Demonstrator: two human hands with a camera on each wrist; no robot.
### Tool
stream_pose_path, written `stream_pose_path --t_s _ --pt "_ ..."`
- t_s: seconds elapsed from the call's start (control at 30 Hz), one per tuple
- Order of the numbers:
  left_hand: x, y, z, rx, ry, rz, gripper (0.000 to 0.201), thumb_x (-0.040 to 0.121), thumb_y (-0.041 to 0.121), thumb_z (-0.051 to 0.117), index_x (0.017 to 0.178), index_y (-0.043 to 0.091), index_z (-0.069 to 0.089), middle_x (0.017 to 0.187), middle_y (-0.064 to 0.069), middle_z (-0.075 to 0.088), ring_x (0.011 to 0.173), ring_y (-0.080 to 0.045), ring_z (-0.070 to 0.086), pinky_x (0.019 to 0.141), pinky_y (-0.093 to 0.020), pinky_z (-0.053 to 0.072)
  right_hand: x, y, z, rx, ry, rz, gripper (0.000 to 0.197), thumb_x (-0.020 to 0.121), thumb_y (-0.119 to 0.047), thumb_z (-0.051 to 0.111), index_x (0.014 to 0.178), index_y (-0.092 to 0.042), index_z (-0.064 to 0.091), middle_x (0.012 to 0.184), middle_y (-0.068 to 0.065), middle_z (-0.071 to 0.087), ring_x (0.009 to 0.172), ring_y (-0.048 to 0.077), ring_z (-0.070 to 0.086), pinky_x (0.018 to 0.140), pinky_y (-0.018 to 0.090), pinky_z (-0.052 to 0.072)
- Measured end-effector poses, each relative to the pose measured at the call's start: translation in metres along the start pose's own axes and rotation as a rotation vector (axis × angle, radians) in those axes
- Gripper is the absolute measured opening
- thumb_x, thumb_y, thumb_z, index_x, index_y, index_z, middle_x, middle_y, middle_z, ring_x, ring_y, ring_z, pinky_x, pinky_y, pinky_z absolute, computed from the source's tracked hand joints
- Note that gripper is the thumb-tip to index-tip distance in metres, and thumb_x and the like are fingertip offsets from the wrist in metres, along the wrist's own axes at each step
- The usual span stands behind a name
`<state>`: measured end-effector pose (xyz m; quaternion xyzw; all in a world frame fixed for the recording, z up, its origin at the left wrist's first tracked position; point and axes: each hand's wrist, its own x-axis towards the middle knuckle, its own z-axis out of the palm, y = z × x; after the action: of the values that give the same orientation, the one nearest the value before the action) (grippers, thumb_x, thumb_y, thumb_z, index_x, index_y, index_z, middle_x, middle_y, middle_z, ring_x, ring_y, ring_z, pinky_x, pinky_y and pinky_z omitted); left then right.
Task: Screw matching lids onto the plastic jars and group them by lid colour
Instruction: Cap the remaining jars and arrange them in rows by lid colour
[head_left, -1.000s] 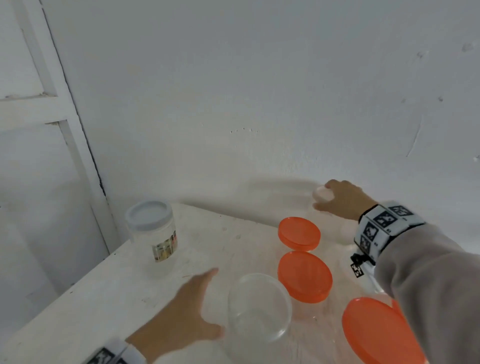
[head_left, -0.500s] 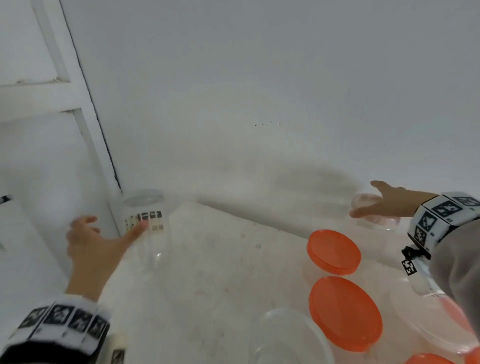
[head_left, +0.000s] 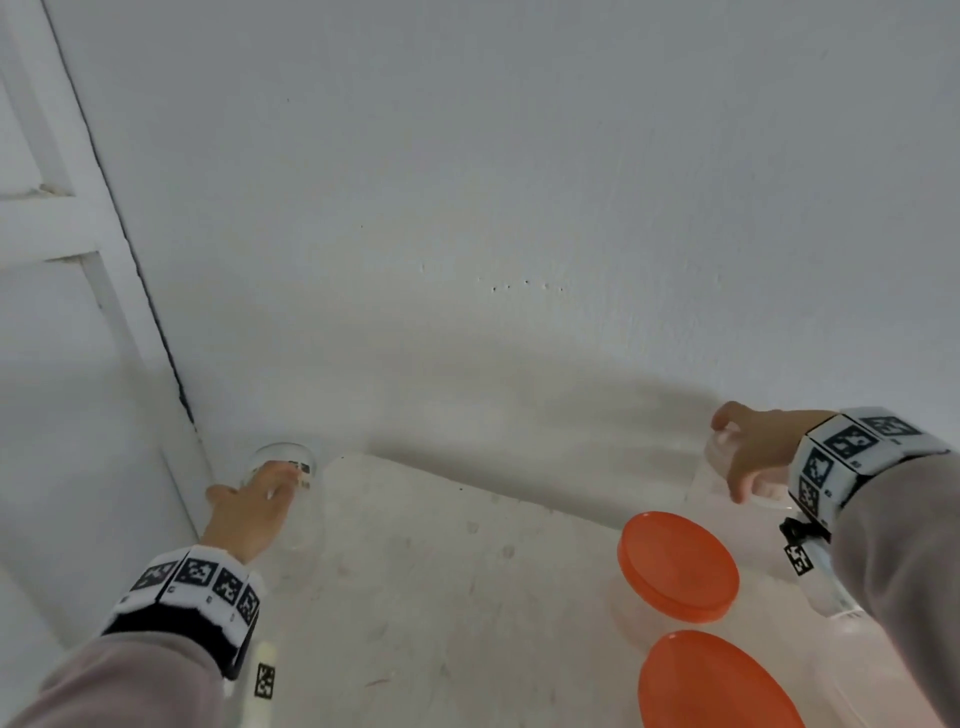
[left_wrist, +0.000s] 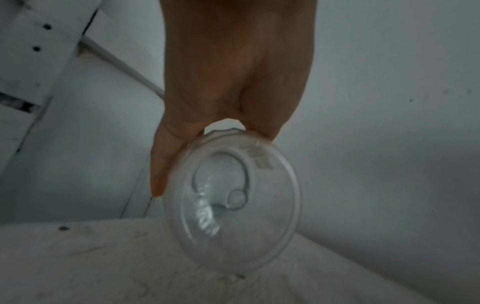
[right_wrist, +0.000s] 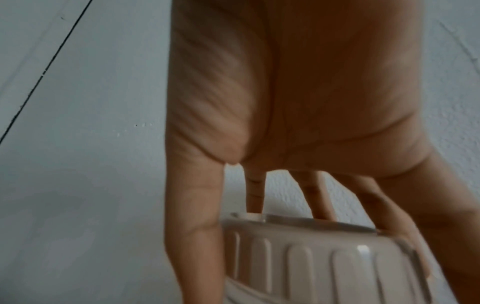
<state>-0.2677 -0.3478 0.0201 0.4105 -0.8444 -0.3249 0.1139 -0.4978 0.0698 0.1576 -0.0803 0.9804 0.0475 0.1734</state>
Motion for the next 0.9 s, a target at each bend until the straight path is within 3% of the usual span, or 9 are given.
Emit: stream_pose_path --t_s 0.07,0.2,0.27,0.37,0.5,0.6,0.73,0.83,0.9 --pt "0.001 0.001 -0.004 -0.114 0.033 -0.069 0.047 0.093 0.031 0.059 0.134 0.023 0.039 0.135 -0.024 0.04 0.106 -0.035 0.043 0.099 -0.037 0.032 -0.004 -0.005 -0.001 -0.04 0.017 0.003 0.094 0.064 -0.033 0.083 0.139 -0.037 0.027 0.113 0.003 0.045 0.095 0.024 0.054 0.074 0.031 0.048" --pt "-0.004 -0.001 -0.005 -0.196 -0.114 -0.266 0.115 0.065 0.049 0.083 0.148 0.013 0.011 0.14 -0.025 0.038 0.122 -0.042 0.046 0.102 -0.054 0.04 -0.014 -0.02 0.0 -0.066 0.069 -0.023 0.085 0.066 -0.039 0.082 0.135 -0.043 0.032 0.112 0.004 0.029 0.094 0.03 0.047 0.075 0.035 0.048" --pt "-0.009 0.001 0.0 -0.192 -0.2 -0.309 0.113 0.062 0.058 0.08 0.142 0.004 0.02 0.127 -0.02 0.048 0.11 -0.036 0.054 0.093 -0.052 0.048 -0.02 -0.031 -0.001 -0.084 0.087 -0.064 0.084 0.067 -0.039 0.082 0.135 -0.042 0.033 0.112 0.004 0.025 0.093 0.031 0.049 0.07 0.034 0.047" --pt "-0.011 0.008 0.008 -0.132 -0.234 -0.216 0.092 0.074 0.071 0.061 0.132 0.004 0.038 0.115 -0.014 0.056 0.099 -0.029 0.057 0.084 -0.043 0.052 -0.026 -0.048 -0.007 -0.104 0.102 -0.147 0.087 0.068 -0.041 0.083 0.138 -0.04 0.031 0.123 0.006 0.025 0.107 0.037 0.051 0.084 0.039 0.05" --pt "-0.011 0.013 0.011 -0.24 -0.307 -0.238 0.055 0.096 0.051 0.038 0.139 0.018 0.031 0.113 -0.014 0.049 0.097 -0.029 0.052 0.079 -0.042 0.049 -0.032 -0.08 -0.011 -0.028 0.144 -0.287 0.087 0.068 -0.038 0.083 0.138 -0.04 0.031 0.129 0.003 0.031 0.113 0.036 0.047 0.09 0.046 0.051" --pt "-0.016 0.009 0.008 -0.341 -0.413 -0.31 0.081 0.073 0.063 0.069 0.137 0.038 0.027 0.117 -0.015 0.047 0.102 -0.032 0.052 0.067 -0.042 0.054 -0.033 -0.106 -0.008 0.08 0.153 -0.389 0.087 0.07 -0.04 0.081 0.14 -0.039 0.03 0.132 0.002 0.034 0.118 0.034 0.045 0.09 0.048 0.052" --pt "-0.021 0.006 0.017 -0.292 -0.464 -0.284 0.124 0.025 0.077 0.083 0.128 0.022 0.039 0.114 -0.008 0.056 0.102 -0.025 0.057 0.065 -0.037 0.054 -0.038 -0.139 0.0 0.152 0.094 -0.455 0.08 0.077 -0.048 0.073 0.142 -0.044 0.027 0.135 0.003 0.033 0.118 0.038 0.046 0.094 0.049 0.051" --pt "-0.023 0.014 0.028 -0.167 -0.495 -0.243 0.128 0.026 0.091 0.068 0.124 0.01 0.047 0.115 -0.011 0.057 0.094 -0.023 0.057 0.067 -0.04 0.058 -0.039 -0.159 0.012 0.074 0.077 -0.467 0.076 0.082 -0.054 0.067 0.144 -0.045 0.025 0.138 0.005 0.031 0.117 0.039 0.047 0.097 0.047 0.047" --pt "-0.021 0.018 0.034 -0.136 -0.493 -0.225 0.114 0.046 0.092 0.058 0.127 0.013 0.046 0.112 -0.007 0.057 0.094 -0.021 0.059 0.063 -0.038 0.058 -0.038 -0.167 0.017 0.046 0.094 -0.469 0.076 0.084 -0.055 0.063 0.147 -0.042 0.023 0.143 0.007 0.029 0.126 0.04 0.04 0.102 0.048 0.043"
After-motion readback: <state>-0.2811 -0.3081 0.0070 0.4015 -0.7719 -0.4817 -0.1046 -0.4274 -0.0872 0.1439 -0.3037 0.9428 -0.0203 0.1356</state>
